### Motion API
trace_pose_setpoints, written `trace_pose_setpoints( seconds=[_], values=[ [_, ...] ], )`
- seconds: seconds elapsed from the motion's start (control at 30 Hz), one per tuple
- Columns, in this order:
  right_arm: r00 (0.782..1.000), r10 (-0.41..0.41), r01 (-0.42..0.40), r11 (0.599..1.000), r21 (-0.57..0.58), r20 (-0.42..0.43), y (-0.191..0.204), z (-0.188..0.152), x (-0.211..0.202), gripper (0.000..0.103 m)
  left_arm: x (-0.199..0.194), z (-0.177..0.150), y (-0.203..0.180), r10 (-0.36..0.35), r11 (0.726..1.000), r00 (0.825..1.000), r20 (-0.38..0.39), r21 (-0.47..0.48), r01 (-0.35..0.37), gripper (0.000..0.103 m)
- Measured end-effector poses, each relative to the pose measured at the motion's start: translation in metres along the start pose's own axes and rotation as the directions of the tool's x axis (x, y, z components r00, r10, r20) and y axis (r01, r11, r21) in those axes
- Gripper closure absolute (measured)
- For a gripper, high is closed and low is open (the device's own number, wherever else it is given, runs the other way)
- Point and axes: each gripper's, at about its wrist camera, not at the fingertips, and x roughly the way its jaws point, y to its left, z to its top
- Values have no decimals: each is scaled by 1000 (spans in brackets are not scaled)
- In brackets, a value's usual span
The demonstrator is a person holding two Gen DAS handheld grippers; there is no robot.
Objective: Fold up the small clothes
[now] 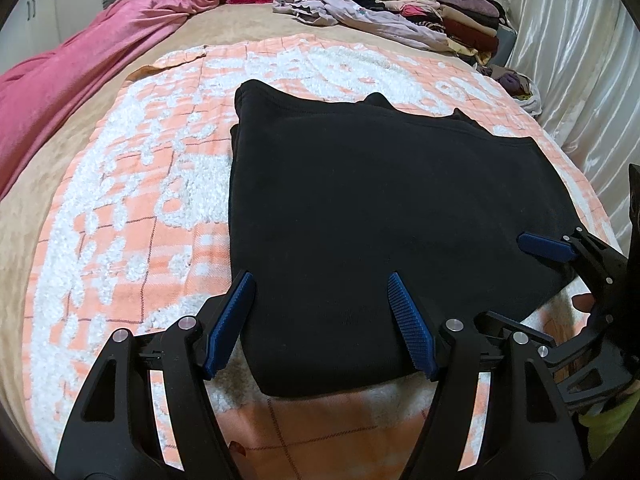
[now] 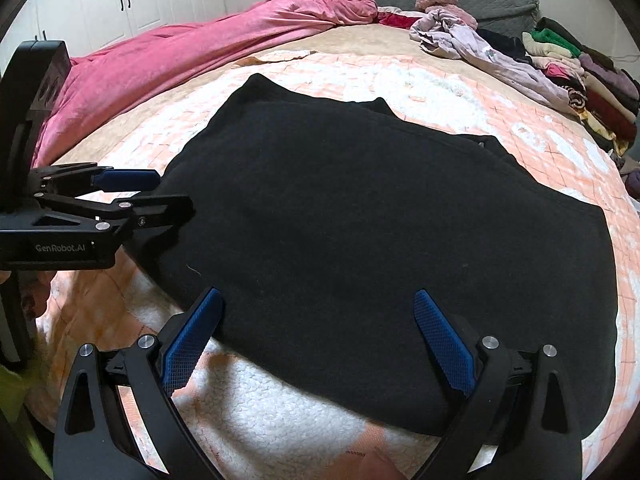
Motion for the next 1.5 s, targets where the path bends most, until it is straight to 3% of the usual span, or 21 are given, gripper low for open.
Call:
trace_pose_setpoints(
  seconds=[0.27,0.5,1.03,1.17,1.27,1.5],
  values=[
    [1000,8,-8,1000,4,3,-2,0,-2,7,1,-1,0,1,1000,1000,0,-2,-1,41],
    [997,54,-60,993,104,60,-26,9,-22,7,-10,2,3,-7,1000,1000,14,-26,7,38],
    [979,-2,-38,980,195,203,-69,53,-85,7,-27,16,18,-5,998,999,46,-62,8,33],
    [966,-18,-44,972,231,258,-81,72,-102,7,-26,20,22,-10,998,999,49,-65,13,32],
    [950,14,-105,956,275,312,-92,87,-118,7,-25,25,26,-12,998,999,51,-68,16,32],
    [919,-21,-88,962,257,393,-97,114,-147,7,-23,36,33,-6,997,998,61,-71,11,31]
  ],
)
